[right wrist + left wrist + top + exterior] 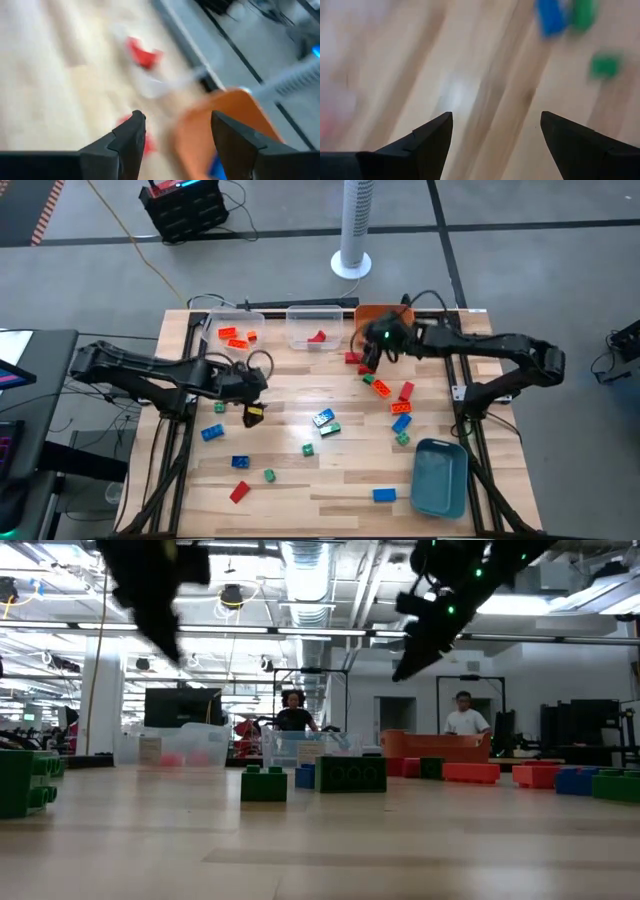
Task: Sort blocks
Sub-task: Put the green game piece into the blue bin
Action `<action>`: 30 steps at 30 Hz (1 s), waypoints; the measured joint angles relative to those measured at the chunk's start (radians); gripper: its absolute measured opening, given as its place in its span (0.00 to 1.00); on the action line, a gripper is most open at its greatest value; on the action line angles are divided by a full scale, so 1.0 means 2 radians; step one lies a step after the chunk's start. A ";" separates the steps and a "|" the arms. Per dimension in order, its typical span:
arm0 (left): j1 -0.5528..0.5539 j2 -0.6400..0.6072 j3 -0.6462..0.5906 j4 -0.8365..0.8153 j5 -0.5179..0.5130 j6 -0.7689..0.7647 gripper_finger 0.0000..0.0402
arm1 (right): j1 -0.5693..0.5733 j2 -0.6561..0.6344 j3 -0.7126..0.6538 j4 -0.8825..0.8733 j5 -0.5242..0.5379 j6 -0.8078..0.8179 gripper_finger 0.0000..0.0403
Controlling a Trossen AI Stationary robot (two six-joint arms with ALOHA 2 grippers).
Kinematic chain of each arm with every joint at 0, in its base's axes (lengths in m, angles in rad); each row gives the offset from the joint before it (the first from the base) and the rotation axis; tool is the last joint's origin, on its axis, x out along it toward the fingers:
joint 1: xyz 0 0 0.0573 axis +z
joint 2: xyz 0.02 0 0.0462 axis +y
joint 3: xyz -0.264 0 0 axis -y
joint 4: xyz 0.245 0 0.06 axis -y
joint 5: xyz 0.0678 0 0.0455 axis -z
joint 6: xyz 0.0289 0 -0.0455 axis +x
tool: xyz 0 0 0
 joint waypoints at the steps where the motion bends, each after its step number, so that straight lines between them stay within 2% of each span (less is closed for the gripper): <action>1: 0.001 0.011 0.000 -0.029 0.004 -0.013 0.73 | 0.017 0.002 0.000 0.000 0.000 0.000 0.58; 4: 0.010 0.047 0.000 -0.109 0.012 -0.036 0.73 | 0.063 0.010 0.000 0.009 0.000 0.000 0.58; 7: 0.021 0.090 0.000 -0.145 0.040 -0.028 0.73 | 0.094 0.012 -0.001 0.043 0.001 -0.005 0.58; 10: 0.034 0.134 0.000 -0.169 0.059 0.004 0.73 | 0.111 0.009 0.000 0.085 0.005 -0.005 0.58; 16: 0.053 0.203 0.000 -0.234 0.078 0.049 0.73 | 0.130 0.010 0.000 0.098 0.005 0.008 0.58; 20: 0.061 0.220 0.000 -0.259 0.099 0.078 0.73 | 0.136 0.012 0.000 0.094 0.005 0.019 0.58; 26: 0.067 0.227 -0.002 -0.249 0.096 0.114 0.73 | 0.151 0.012 0.000 0.094 0.005 0.030 0.58; 30: 0.067 0.227 -0.027 -0.232 0.091 0.137 0.73 | 0.163 0.012 0.000 0.094 0.005 0.030 0.58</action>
